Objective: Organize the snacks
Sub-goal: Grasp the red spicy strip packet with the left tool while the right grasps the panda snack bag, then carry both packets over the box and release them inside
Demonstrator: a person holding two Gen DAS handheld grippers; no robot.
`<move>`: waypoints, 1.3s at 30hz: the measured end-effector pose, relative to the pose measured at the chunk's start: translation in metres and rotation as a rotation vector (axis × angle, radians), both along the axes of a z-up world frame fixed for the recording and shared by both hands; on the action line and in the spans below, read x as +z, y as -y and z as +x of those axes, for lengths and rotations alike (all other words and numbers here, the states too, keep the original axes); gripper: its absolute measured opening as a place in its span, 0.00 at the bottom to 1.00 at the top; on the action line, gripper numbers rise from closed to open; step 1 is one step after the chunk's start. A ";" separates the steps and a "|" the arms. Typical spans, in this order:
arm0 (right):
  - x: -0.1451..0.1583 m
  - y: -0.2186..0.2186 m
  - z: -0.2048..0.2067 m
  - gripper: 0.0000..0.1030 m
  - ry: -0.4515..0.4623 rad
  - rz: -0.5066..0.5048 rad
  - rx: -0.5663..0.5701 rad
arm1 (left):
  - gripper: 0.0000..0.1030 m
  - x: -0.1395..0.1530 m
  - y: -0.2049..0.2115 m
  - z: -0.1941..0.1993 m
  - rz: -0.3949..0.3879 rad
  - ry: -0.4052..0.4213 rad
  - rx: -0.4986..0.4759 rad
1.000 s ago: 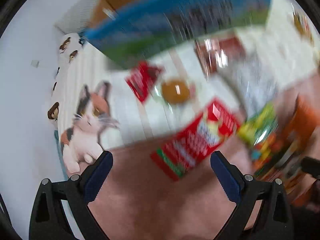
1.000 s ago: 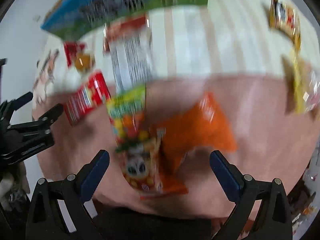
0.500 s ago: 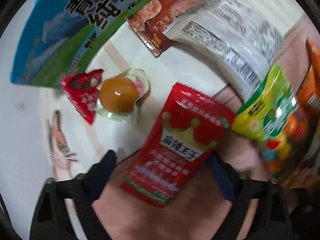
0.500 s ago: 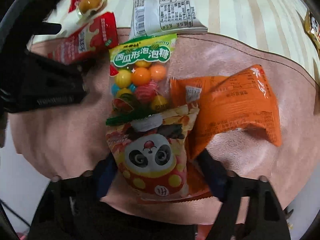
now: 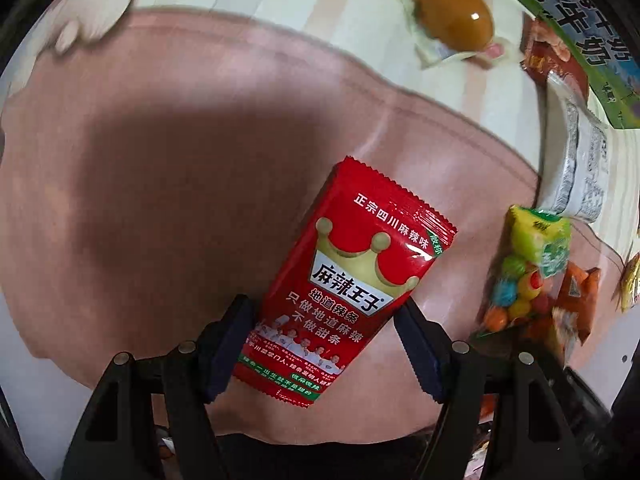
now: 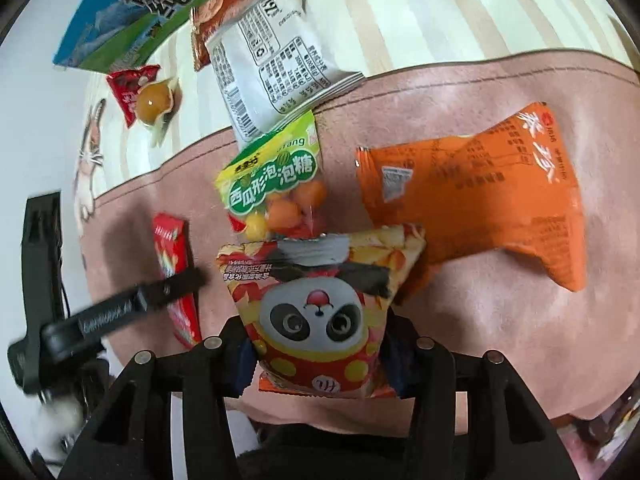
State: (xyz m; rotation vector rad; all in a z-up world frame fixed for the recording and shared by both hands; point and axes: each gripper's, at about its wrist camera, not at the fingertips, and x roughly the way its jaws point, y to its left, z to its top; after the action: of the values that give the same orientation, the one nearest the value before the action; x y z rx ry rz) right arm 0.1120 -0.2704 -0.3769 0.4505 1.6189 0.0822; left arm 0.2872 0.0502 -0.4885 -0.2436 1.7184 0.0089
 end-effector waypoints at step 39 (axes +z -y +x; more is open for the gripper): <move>0.208 0.020 0.101 0.47 0.419 0.082 0.006 | 0.50 0.213 0.042 0.115 -0.208 0.408 -0.070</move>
State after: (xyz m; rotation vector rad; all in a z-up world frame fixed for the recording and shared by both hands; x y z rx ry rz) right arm 0.2133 -0.2902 -0.1690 0.4572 1.2080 0.2335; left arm 0.4017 0.0086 -0.2753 -0.3159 1.3193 -0.2560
